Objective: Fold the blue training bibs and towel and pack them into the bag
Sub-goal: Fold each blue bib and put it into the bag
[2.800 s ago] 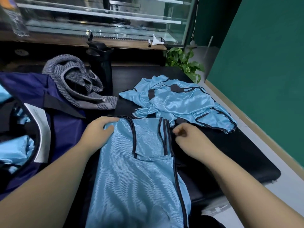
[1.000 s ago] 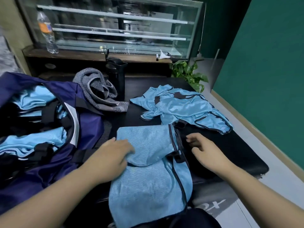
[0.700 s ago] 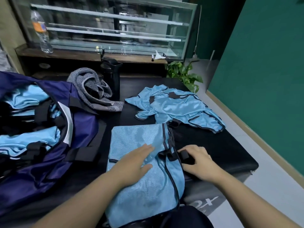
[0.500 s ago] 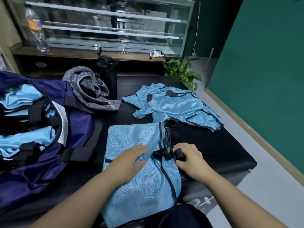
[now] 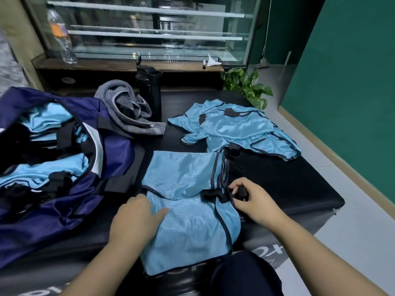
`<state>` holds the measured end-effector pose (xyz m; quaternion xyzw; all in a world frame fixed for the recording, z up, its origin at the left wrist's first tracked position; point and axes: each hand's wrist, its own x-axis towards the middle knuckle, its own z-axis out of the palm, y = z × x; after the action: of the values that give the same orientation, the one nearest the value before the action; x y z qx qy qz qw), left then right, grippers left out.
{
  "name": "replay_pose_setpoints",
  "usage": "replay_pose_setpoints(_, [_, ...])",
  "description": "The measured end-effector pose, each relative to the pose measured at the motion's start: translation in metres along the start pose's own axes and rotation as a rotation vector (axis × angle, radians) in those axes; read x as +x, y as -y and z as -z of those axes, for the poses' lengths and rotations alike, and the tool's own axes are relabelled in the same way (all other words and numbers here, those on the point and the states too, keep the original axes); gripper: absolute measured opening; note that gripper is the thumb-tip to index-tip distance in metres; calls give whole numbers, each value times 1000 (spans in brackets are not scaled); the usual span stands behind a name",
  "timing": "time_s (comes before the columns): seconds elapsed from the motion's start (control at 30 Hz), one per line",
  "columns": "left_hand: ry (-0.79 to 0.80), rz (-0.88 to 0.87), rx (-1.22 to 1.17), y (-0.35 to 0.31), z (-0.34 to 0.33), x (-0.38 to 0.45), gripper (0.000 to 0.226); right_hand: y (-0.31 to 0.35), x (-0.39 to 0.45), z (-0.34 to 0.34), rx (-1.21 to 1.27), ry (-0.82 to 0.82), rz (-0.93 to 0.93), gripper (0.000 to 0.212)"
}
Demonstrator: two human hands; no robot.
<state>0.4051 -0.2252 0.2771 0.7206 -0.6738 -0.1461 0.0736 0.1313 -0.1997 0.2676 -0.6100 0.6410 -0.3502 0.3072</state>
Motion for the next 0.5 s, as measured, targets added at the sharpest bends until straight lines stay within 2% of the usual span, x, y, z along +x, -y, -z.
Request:
replay_pose_setpoints(0.13, [40, 59, -151, -3, 0, 3, 33, 1, 0, -1, -82, 4, -30, 26])
replay_pose_setpoints(0.33, [123, 83, -289, 1, 7, 11, 33, 5, -2, -3, -154, 19, -47, 22])
replay_pose_setpoints(0.5, [155, 15, -530, 8, 22, 7, 49, 7, -2, 1, -152, 14, -44, 16])
